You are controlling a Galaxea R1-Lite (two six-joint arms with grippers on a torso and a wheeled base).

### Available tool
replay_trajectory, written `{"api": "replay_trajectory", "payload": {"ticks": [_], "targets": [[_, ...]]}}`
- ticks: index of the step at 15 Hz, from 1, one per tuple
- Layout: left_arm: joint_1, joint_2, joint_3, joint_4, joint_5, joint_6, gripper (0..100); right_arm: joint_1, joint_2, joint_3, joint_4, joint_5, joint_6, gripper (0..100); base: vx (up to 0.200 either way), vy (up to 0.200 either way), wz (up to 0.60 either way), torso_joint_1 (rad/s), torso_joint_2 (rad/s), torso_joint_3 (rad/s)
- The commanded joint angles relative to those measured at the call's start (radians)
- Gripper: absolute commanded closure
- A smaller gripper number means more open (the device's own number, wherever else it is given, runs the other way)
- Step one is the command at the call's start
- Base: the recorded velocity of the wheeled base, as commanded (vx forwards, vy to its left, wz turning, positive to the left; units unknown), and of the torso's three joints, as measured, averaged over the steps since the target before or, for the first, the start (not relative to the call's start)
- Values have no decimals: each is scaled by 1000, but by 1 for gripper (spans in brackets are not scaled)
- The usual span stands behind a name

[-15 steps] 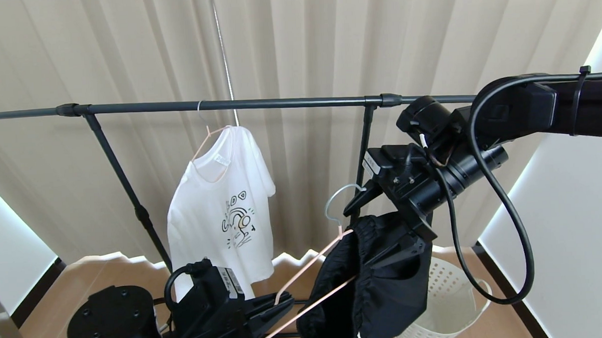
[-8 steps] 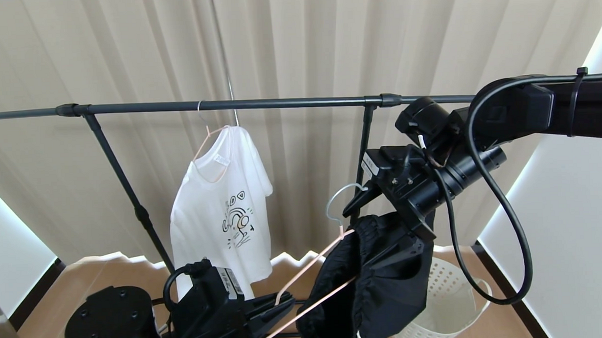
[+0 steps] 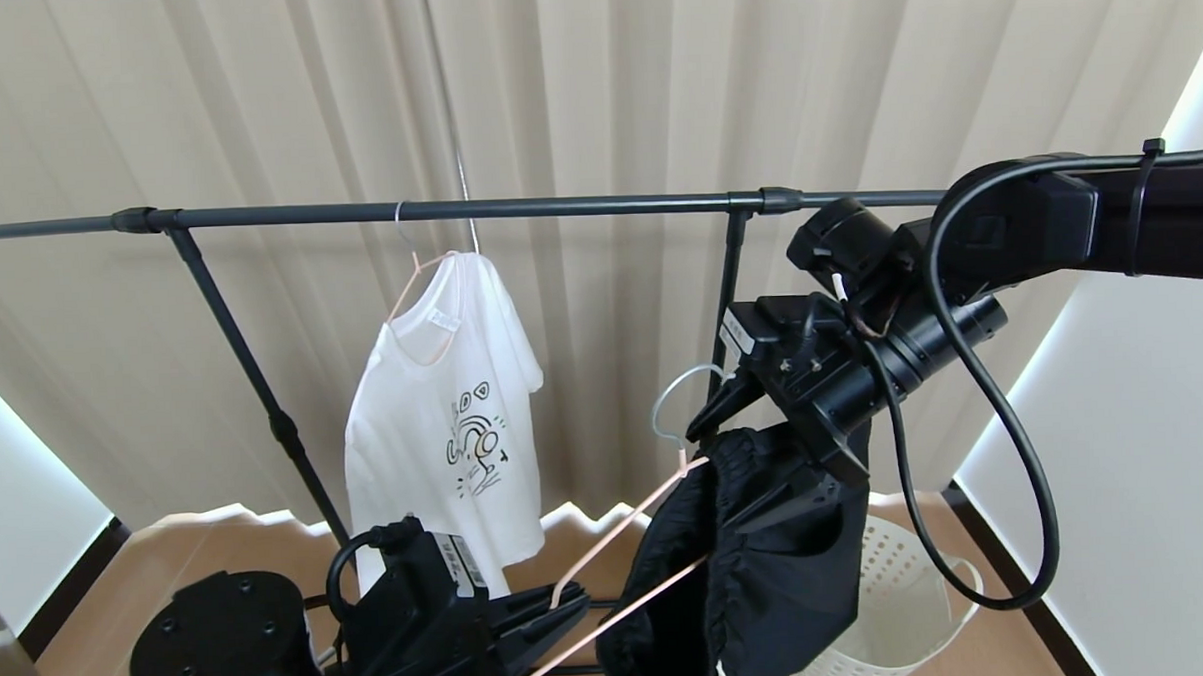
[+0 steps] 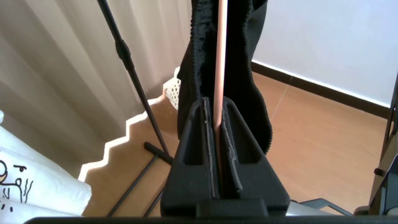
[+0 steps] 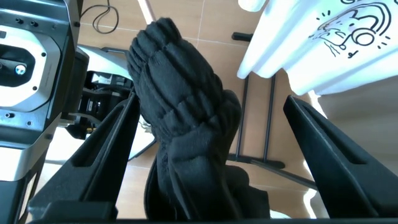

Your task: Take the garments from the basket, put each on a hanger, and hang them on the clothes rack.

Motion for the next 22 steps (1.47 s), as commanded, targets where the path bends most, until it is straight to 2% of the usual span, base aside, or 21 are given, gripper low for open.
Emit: {"api": "replay_trajectory", "payload": {"ticks": [1, 22], "targets": [[0, -5, 1, -1, 0, 0, 100, 0, -1, 0, 1, 1, 0, 100, 0, 0, 0, 0, 0, 0], [8, -11, -11, -1, 0, -1, 100, 0, -27, 6, 9, 2, -2, 100, 0, 0, 0, 0, 0, 0]]}}
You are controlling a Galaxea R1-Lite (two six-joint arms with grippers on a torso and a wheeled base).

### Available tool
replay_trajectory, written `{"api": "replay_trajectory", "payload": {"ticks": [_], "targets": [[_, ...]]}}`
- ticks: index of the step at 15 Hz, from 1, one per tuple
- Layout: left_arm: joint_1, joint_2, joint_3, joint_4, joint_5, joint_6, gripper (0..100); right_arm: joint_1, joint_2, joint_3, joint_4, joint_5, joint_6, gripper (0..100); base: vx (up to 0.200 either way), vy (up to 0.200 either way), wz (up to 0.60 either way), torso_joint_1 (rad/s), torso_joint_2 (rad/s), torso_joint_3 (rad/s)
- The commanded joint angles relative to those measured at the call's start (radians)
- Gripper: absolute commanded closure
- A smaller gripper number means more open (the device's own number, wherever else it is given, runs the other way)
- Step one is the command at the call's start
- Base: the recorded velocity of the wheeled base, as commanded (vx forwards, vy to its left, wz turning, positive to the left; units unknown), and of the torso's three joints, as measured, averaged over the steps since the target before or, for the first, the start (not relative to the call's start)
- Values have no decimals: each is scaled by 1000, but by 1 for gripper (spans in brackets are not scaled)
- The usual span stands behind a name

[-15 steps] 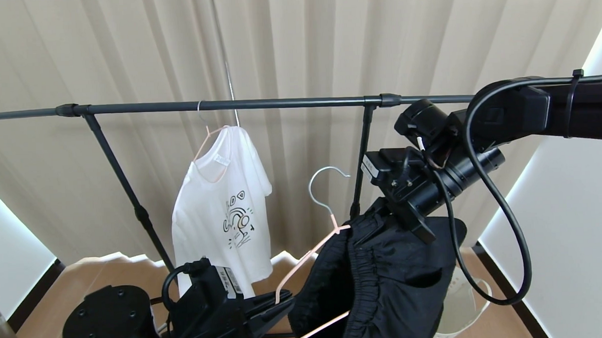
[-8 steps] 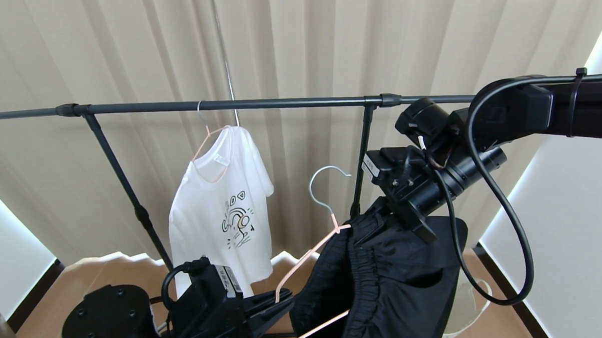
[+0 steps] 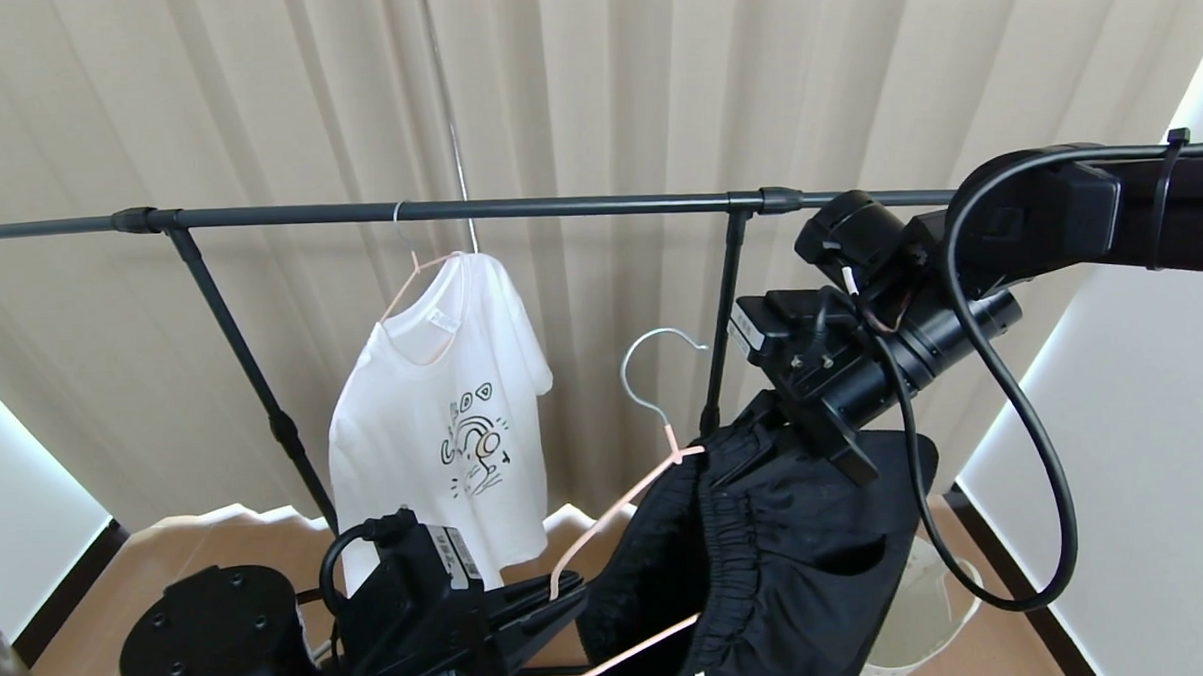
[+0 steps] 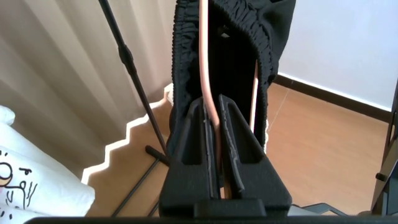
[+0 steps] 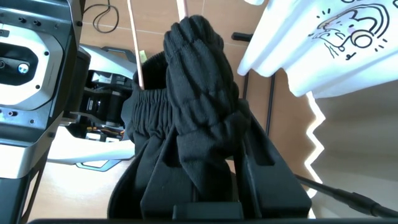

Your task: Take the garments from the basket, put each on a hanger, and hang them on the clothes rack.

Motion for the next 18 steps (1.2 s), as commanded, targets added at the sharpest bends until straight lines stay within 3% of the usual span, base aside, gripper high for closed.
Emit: {"api": "replay_trajectory", "payload": {"ticks": [1, 8, 12, 18], "targets": [[0, 1, -1, -1, 0, 0, 0, 0, -6, 1, 0, 1, -1, 100, 0, 0, 0, 0, 0, 0], [35, -22, -13, -1, 1, -15, 0, -4, -46, 30, -5, -1, 1, 100, 0, 0, 0, 0, 0, 0], [106, -27, -44, -1, 1, -32, 0, -4, -80, 44, -5, -2, 1, 100, 0, 0, 0, 0, 0, 0], [121, -94, -49, -1, -23, -102, 0, -32, -86, 44, -12, -5, 18, 100, 0, 0, 0, 0, 0, 0]]}}
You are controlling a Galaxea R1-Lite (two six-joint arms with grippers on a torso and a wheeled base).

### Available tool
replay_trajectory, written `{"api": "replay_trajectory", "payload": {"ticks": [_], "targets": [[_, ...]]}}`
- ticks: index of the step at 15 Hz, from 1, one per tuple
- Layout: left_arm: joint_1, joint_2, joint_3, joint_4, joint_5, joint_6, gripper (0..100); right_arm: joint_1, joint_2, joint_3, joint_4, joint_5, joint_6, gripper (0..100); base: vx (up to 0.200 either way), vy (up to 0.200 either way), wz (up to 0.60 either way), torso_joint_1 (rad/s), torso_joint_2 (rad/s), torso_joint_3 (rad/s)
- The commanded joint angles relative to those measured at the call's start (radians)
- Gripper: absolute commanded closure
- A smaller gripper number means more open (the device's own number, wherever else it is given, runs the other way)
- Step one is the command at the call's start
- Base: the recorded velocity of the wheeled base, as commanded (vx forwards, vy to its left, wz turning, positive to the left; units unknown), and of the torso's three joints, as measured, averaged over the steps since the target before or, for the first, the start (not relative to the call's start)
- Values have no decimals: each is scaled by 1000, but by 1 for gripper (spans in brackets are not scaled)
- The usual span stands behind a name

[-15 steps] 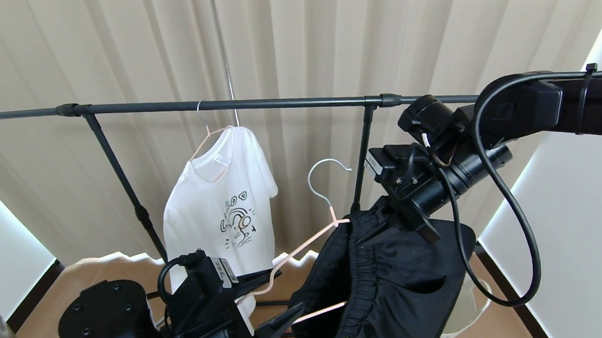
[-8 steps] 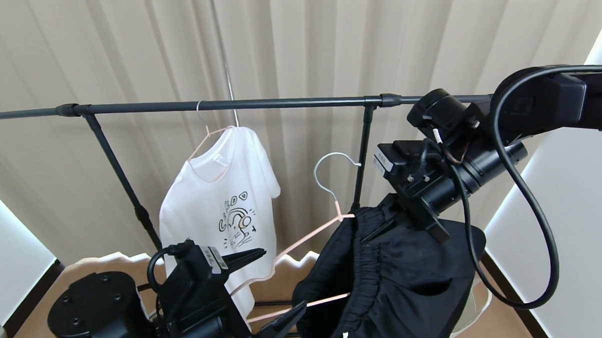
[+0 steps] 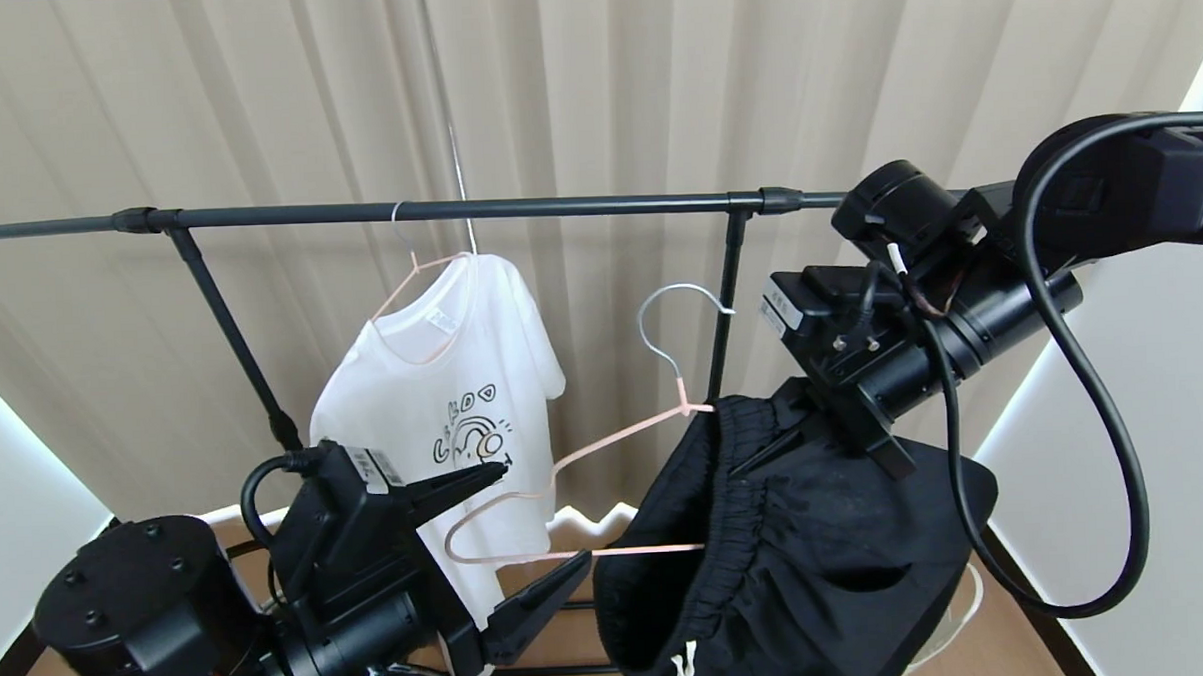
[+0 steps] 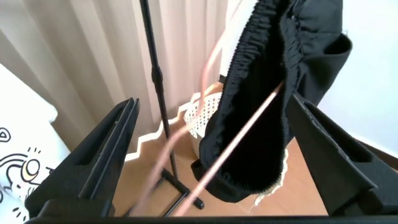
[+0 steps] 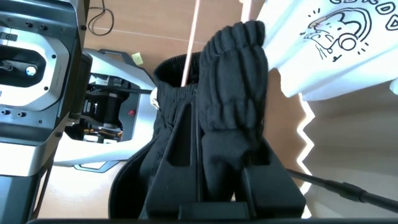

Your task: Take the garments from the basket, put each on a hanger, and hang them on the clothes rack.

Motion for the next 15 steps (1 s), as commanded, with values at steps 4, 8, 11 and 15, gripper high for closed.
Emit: {"api": "replay_trajectory", "payload": {"ticks": [4, 8, 11, 15], "targets": [[85, -20, -44, -1, -6, -45, 0, -44, -27, -2, -2, 1, 3, 100, 0, 0, 0, 0, 0, 0], [97, -67, -76, -1, -14, -188, 0, -51, -36, -2, -10, -67, 5, 100, 0, 0, 0, 0, 0, 0], [103, -21, -58, -1, -88, -210, 0, -50, -50, 0, -64, -131, 26, 100, 0, 0, 0, 0, 0, 0], [90, -20, -93, 33, -80, -185, 0, -45, -92, 80, -214, -257, 37, 100, 0, 0, 0, 0, 0, 0]]}}
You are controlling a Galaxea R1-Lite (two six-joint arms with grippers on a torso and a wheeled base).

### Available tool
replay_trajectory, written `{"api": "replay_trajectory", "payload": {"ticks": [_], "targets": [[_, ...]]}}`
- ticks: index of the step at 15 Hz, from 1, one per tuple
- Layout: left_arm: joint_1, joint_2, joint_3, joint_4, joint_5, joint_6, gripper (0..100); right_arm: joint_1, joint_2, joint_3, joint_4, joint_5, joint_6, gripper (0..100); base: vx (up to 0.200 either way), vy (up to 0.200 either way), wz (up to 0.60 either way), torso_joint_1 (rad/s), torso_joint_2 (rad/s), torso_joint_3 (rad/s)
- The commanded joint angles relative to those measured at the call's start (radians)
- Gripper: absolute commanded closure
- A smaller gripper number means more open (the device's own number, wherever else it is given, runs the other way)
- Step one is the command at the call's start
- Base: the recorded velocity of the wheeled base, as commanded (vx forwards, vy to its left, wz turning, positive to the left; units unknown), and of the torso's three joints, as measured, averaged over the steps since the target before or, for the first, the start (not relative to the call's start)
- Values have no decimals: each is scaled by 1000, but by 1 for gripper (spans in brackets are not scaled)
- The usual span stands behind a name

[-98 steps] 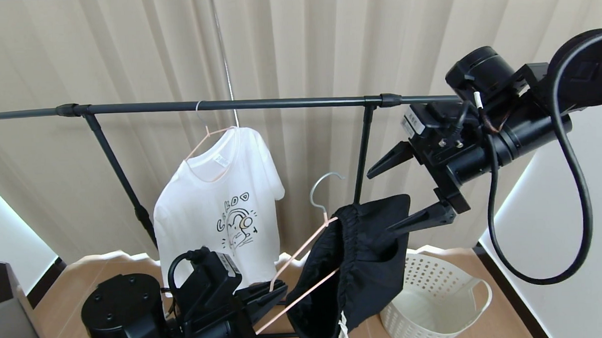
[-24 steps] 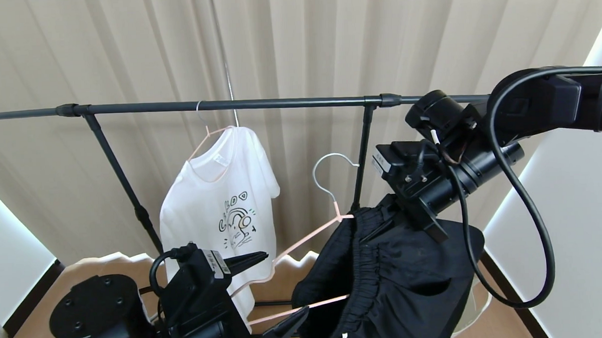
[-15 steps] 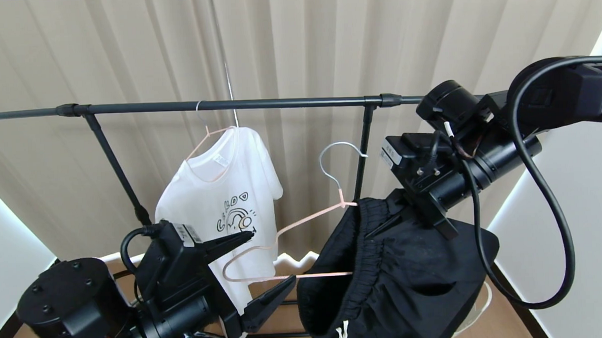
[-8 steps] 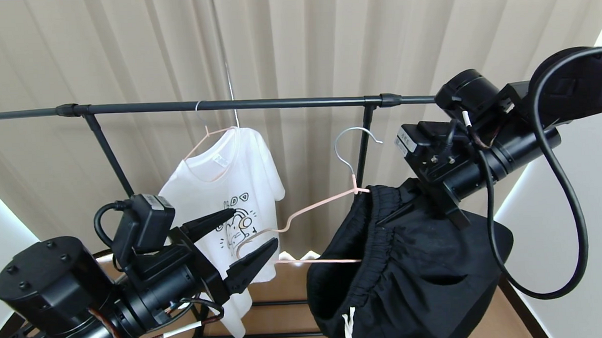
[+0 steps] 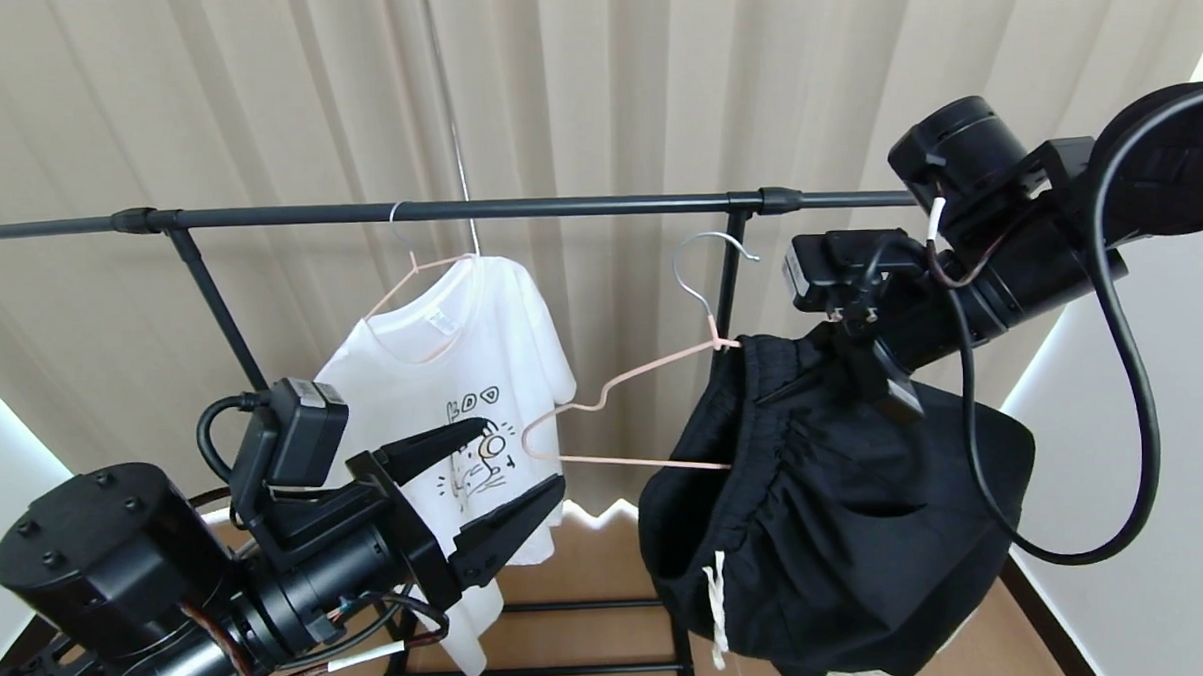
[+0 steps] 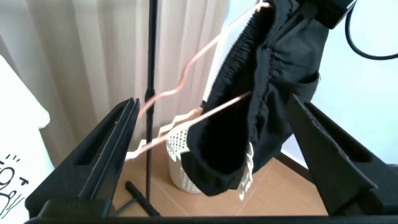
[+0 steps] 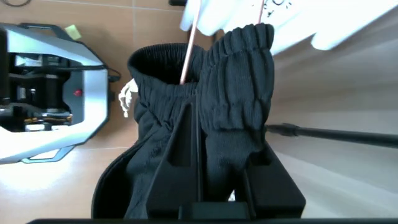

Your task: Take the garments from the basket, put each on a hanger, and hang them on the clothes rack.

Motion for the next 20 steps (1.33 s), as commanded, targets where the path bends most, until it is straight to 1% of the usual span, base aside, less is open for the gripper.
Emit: {"api": "replay_trajectory", "payload": {"ticks": [1, 3, 5, 6, 7, 8, 10, 12, 13, 14, 16, 18, 20], "targets": [[-4, 11, -28, 61, 12, 5, 0, 11, -41, 97, -104, -54, 7, 100, 0, 0, 0, 0, 0, 0], [-15, 38, -48, 118, 50, 37, 0, 40, -78, 224, -250, -103, 26, 100, 0, 0, 0, 0, 0, 0], [-33, 89, -59, 128, 121, 79, 0, 65, -107, 331, -402, -171, 30, 100, 0, 0, 0, 0, 0, 0], [-55, 129, -62, 124, 160, 89, 0, 72, -127, 408, -523, -207, 30, 100, 0, 0, 0, 0, 0, 0], [-63, 144, -66, 124, 170, 89, 0, 78, -134, 443, -575, -215, 30, 100, 0, 0, 0, 0, 0, 0], [-82, 187, -75, 124, 211, 91, 0, 86, -151, 529, -695, -235, 30, 100, 0, 0, 0, 0, 0, 0], [-99, 242, -105, 125, 283, 91, 0, 88, -177, 626, -828, -275, 30, 100, 0, 0, 0, 0, 0, 0], [-101, 278, -131, 125, 318, 89, 0, 106, -191, 678, -916, -284, 43, 100, 0, 0, 0, 0, 0, 0], [-101, 302, -145, 125, 338, 86, 0, 114, -200, 706, -963, -290, 84, 100, 0, 0, 0, 0, 0, 0], [-101, 316, -155, 124, 349, 82, 0, 124, -200, 721, -991, -301, 108, 100, 0, 0, 0, 0, 0, 0], [-101, 353, -198, 122, 368, 4, 0, 149, -203, 761, -1086, -319, 158, 100, 0, 0, 0, 0, 0, 0], [-99, 377, -220, 122, 388, -15, 0, 163, -205, 789, -1137, -321, 161, 100, 0, 0, 0, 0, 0, 0], [-99, 399, -235, 122, 406, -21, 0, 166, -219, 796, -1150, -321, 167, 100, 0, 0, 0, 0, 0, 0]]}}
